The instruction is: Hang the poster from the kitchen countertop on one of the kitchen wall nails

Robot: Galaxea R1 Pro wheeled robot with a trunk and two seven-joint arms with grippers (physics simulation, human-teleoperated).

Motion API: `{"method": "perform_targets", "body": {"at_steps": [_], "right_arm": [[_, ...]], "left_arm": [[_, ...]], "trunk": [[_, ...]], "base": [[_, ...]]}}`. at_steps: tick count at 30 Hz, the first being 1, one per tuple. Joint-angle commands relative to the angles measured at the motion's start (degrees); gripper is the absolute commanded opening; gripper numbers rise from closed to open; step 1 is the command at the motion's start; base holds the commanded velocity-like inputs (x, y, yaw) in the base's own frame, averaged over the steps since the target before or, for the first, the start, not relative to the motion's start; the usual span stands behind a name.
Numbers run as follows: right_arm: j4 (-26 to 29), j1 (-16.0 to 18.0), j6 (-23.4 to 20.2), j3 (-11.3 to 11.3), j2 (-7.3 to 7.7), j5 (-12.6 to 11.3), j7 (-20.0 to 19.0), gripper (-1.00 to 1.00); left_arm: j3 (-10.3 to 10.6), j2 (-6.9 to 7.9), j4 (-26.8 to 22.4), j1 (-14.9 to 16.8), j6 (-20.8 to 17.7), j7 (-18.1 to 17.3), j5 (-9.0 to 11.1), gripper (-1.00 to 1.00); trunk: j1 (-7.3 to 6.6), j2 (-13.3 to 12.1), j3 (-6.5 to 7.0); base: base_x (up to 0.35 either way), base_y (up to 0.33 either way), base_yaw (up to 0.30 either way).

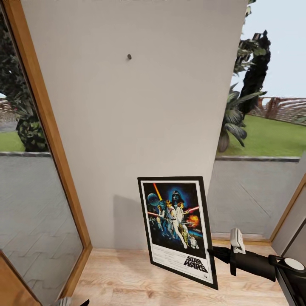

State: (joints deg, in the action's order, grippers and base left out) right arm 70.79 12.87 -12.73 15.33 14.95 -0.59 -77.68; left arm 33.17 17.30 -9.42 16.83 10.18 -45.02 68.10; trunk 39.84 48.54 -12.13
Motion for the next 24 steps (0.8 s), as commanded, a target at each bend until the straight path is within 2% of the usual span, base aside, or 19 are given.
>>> {"method": "perform_targets", "body": {"at_steps": [1,24], "right_arm": [[0.0,0.0,-0.8,0.1,0.00,-0.1,-0.4,-1.00],[0.0,0.0,-0.8,0.1,0.00,-0.1,-0.4,-1.00]], "left_arm": [[0.5,0.02,0.0,0.0,0.4,-0.1,0.4,1.00],[0.5,0.01,0.0,0.0,0.3,-0.1,0.3,1.00]], "trunk": [[-0.22,-0.4,0.10],[-5.27,-9.6,4.23]], "base": [[0.000,0.000,0.000],[0.000,0.000,0.000]]}}
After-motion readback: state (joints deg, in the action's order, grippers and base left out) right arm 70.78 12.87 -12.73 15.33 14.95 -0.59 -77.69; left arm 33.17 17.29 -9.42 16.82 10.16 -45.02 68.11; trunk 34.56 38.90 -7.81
